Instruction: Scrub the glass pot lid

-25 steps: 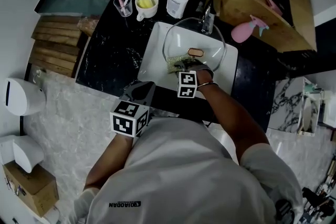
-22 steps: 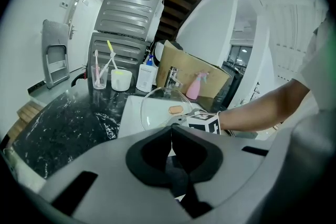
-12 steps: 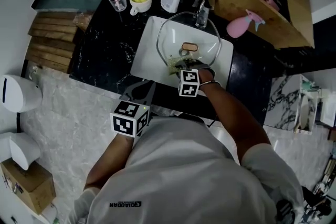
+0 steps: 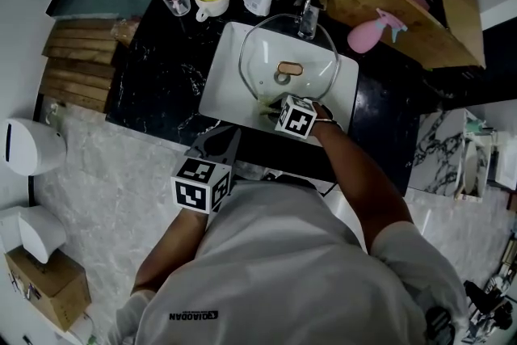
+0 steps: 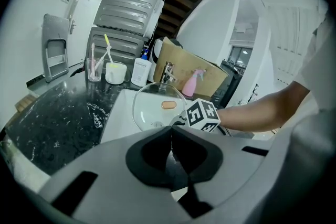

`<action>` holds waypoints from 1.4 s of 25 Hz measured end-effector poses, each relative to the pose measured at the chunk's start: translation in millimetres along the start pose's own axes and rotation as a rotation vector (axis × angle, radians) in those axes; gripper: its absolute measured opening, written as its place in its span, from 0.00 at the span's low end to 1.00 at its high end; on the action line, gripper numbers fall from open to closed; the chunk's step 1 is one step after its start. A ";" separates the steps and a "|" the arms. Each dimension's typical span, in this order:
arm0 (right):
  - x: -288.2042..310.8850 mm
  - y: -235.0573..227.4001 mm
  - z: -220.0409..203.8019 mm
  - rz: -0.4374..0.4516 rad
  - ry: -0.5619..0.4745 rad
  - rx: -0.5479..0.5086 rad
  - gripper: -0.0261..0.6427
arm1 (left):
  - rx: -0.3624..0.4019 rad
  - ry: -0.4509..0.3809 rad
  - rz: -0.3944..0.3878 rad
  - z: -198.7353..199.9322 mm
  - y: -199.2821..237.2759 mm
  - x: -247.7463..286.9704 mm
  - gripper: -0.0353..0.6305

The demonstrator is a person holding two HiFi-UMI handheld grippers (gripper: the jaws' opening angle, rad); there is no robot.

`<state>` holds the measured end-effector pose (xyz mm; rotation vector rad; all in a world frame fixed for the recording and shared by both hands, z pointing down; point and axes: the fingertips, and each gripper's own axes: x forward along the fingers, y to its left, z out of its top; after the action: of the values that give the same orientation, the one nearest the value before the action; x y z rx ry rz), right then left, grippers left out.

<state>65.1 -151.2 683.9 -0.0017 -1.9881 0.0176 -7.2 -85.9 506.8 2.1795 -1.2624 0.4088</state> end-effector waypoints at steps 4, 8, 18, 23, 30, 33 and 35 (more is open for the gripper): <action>1.4 2.9 -0.5 0.036 -0.006 0.042 0.20 | 0.009 0.011 -0.017 3.0 5.3 1.4 0.08; 2.6 3.6 -0.8 0.040 -0.017 0.113 0.18 | 0.032 0.023 -0.053 9.4 9.2 3.7 0.08; -43.7 -4.6 23.7 -0.157 -0.091 0.243 0.18 | 0.128 0.071 -0.205 28.0 22.8 15.2 0.08; -107.2 -1.0 54.4 -0.444 -0.249 0.379 0.18 | 0.195 0.103 -0.325 34.3 19.7 21.4 0.08; -183.6 18.3 73.1 -0.689 -0.703 0.900 0.18 | 0.293 0.127 -0.475 41.2 15.0 14.2 0.08; -205.1 28.4 72.4 -0.731 -0.931 1.110 0.18 | 0.325 0.118 -0.521 42.2 12.3 8.1 0.08; -211.6 36.6 72.6 -0.765 -1.003 1.166 0.18 | 0.335 0.115 -0.540 41.3 11.1 4.0 0.08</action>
<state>84.4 -117.4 460.6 1.7896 -2.4847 0.7976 -15.8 -118.5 480.1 2.6151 -0.5302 0.5348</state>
